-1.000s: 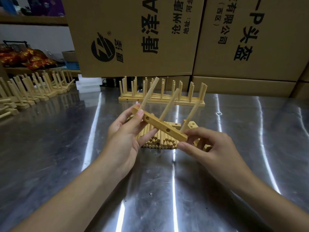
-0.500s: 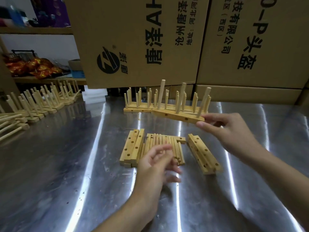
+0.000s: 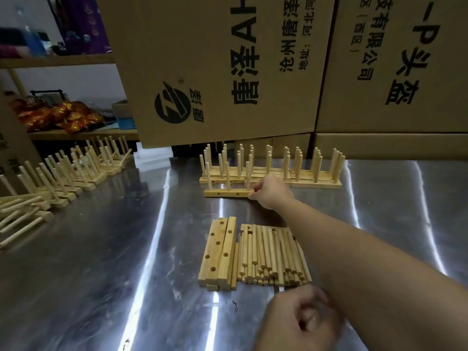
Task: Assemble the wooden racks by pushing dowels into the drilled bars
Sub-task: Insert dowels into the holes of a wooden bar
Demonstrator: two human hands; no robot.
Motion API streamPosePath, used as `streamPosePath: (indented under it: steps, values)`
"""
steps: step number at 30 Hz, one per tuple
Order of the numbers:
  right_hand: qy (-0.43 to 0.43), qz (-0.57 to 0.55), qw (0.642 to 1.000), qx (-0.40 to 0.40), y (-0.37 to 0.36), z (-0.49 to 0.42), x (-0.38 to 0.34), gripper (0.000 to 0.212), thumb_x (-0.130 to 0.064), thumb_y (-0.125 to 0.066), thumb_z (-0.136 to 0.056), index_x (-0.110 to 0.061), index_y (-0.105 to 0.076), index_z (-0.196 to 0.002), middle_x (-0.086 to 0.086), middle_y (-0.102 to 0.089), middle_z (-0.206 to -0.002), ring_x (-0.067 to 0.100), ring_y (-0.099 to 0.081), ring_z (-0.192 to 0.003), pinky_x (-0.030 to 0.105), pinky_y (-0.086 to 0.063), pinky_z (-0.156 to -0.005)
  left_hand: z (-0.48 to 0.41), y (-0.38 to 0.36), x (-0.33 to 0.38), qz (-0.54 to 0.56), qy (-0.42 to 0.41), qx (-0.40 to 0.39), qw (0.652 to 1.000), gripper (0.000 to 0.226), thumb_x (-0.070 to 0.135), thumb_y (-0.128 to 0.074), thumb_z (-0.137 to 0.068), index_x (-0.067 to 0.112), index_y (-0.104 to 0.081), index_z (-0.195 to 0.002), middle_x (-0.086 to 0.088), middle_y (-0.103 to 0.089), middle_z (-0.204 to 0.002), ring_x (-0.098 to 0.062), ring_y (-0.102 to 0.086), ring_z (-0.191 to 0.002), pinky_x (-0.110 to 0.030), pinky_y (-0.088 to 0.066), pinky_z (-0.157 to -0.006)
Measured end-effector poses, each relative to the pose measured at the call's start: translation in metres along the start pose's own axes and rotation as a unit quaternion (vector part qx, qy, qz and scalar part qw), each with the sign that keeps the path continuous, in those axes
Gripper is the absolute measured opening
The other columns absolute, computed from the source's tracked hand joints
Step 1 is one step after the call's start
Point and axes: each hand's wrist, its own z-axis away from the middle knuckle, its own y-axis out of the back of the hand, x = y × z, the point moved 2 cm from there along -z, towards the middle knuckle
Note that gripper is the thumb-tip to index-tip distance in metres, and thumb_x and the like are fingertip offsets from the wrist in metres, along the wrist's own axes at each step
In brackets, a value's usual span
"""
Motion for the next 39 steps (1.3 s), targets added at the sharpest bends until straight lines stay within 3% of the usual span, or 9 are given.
streamPosePath:
  steps: [3,5,8,15,24,28,32,36,39]
  values:
    - [-0.029,0.027,0.999,0.031,-0.006,-0.020,0.005,0.020,-0.034,-0.079,-0.094,-0.024,-0.077,-0.111,-0.001,-0.072,-0.104,0.021,-0.068,-0.101,0.041,-0.060,-0.090,-0.001,0.000,0.002,-0.011,-0.010,0.028,0.999,0.041,0.017,-0.059,-0.089,0.042,-0.063,-0.057,0.008,-0.037,-0.048,-0.005,-0.038,-0.053,-0.020,-0.026,-0.059]
    - [-0.036,0.038,0.997,0.048,-0.007,-0.028,0.007,0.017,-0.037,-0.080,-0.092,-0.025,-0.077,-0.103,-0.003,-0.071,-0.095,0.019,-0.068,-0.092,0.038,-0.059,-0.078,-0.004,0.004,-0.003,-0.018,-0.004,0.020,1.000,0.048,0.012,-0.057,-0.092,0.045,-0.064,-0.059,0.001,-0.039,-0.054,-0.010,-0.040,-0.058,-0.023,-0.027,-0.063]
    - [-0.042,0.075,0.994,0.061,-0.009,-0.035,0.008,0.018,-0.039,-0.081,-0.091,-0.025,-0.075,-0.100,-0.003,-0.069,-0.092,0.019,-0.066,-0.086,0.033,-0.053,-0.066,-0.008,0.010,-0.014,-0.002,0.023,0.002,1.000,0.053,0.008,-0.061,-0.098,0.043,-0.068,-0.060,0.008,-0.037,-0.049,-0.006,-0.039,-0.052,-0.016,-0.029,-0.059]
    - [-0.051,0.095,0.991,0.079,-0.001,-0.041,0.015,0.017,-0.033,-0.082,-0.087,-0.025,-0.070,-0.098,-0.003,-0.068,-0.089,0.021,-0.066,-0.084,0.033,-0.049,-0.064,-0.034,0.034,-0.024,0.018,0.030,0.009,0.999,0.055,0.005,-0.056,-0.105,0.042,-0.072,-0.066,0.012,-0.054,-0.052,-0.001,-0.044,-0.052,-0.017,-0.030,-0.057]
    - [-0.024,0.081,0.987,0.135,-0.007,-0.036,0.009,0.018,-0.034,-0.084,-0.089,-0.024,-0.073,-0.099,-0.001,-0.069,-0.093,0.021,-0.065,-0.088,0.033,-0.048,-0.066,-0.039,0.043,-0.021,0.017,0.049,0.009,0.999,0.061,0.001,-0.056,-0.104,0.037,-0.062,-0.055,0.009,-0.038,-0.047,-0.001,-0.042,-0.048,-0.011,-0.032,-0.054]
    - [-0.024,0.103,0.981,0.162,-0.009,-0.037,0.006,0.010,-0.025,-0.081,-0.093,-0.022,-0.076,-0.100,0.000,-0.071,-0.095,0.022,-0.067,-0.091,0.034,-0.053,-0.073,-0.039,0.041,-0.027,0.023,0.064,0.010,0.998,0.052,-0.003,-0.046,-0.105,0.024,-0.060,-0.064,0.008,-0.042,-0.048,-0.001,-0.045,-0.048,-0.011,-0.033,-0.054]
    - [-0.013,0.097,0.982,0.161,-0.011,-0.042,0.003,0.009,-0.026,-0.080,-0.094,-0.022,-0.075,-0.101,-0.001,-0.069,-0.092,0.020,-0.065,-0.088,0.034,-0.054,-0.073,-0.041,0.033,-0.036,-0.007,0.033,0.045,0.998,0.050,0.005,-0.048,-0.101,0.033,-0.059,-0.061,0.009,-0.040,-0.049,-0.002,-0.043,-0.050,-0.013,-0.030,-0.056]
    - [-0.006,0.093,0.983,0.158,-0.014,-0.047,0.001,0.012,-0.029,-0.081,-0.093,-0.025,-0.072,-0.101,-0.002,-0.067,-0.093,0.019,-0.063,-0.088,0.033,-0.049,-0.070,-0.042,0.027,-0.026,-0.042,0.005,0.067,0.997,0.029,0.026,-0.045,-0.084,0.040,-0.054,-0.060,0.008,-0.033,-0.051,-0.005,-0.035,-0.053,-0.020,-0.023,-0.058]
    - [0.002,0.100,0.984,0.150,-0.017,-0.049,-0.002,0.013,-0.029,-0.081,-0.093,-0.025,-0.071,-0.101,-0.002,-0.068,-0.093,0.021,-0.064,-0.089,0.034,-0.051,-0.071,-0.047,0.027,-0.034,-0.081,-0.009,0.066,0.994,0.041,0.015,-0.045,-0.094,0.037,-0.056,-0.062,0.008,-0.036,-0.052,-0.003,-0.037,-0.051,-0.018,-0.023,-0.056]
